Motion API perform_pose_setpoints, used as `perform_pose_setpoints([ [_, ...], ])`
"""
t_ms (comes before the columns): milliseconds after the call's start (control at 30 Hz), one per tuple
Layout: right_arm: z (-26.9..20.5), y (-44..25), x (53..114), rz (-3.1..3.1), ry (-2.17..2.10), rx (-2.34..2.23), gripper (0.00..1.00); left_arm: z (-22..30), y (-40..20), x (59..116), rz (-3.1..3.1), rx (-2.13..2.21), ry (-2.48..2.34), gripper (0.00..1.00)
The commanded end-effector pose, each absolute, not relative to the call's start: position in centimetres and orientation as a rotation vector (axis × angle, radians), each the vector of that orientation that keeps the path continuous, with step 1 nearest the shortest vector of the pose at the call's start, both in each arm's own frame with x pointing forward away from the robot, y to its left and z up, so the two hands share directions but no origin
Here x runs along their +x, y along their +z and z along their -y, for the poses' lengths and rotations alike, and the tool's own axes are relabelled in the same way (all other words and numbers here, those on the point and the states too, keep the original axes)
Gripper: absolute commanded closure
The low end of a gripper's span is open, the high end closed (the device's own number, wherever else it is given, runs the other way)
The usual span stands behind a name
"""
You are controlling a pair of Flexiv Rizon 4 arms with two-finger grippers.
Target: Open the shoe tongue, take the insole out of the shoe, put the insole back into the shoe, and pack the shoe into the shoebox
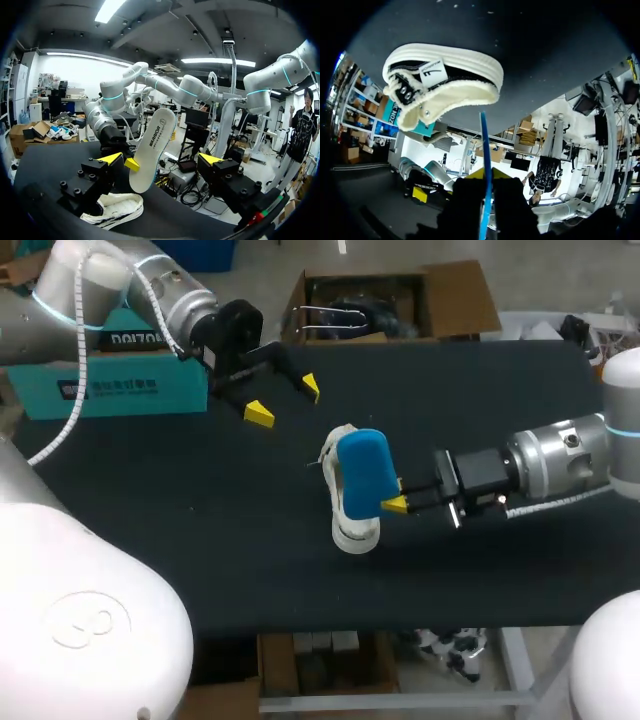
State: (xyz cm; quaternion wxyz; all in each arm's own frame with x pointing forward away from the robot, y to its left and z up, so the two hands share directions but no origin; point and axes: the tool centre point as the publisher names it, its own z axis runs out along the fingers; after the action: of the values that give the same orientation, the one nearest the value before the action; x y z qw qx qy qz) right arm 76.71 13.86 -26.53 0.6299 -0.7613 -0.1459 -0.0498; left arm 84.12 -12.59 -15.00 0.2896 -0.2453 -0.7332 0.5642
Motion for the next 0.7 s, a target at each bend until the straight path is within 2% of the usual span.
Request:
perform_pose_setpoints([
  [33, -13.8, -26.5, 76.6, 0.333, -0.115, -1.743, 1.0, 12.7, -14.8, 84.5, 1.916, -0.703, 1.452, 0.0],
  [167, -14.0, -25.9, 76.5, 0.402, -0.117, -1.732, 1.0, 12.4, -15.4, 85.9, 1.89, -1.0, 1.414, 0.0],
  [700, -15.2, -25.1, 73.8, 0.548, -0.04, -1.67, 1.0, 12.6, -16.7, 88.7, 1.819, -1.22, 1.22, 0.0],
])
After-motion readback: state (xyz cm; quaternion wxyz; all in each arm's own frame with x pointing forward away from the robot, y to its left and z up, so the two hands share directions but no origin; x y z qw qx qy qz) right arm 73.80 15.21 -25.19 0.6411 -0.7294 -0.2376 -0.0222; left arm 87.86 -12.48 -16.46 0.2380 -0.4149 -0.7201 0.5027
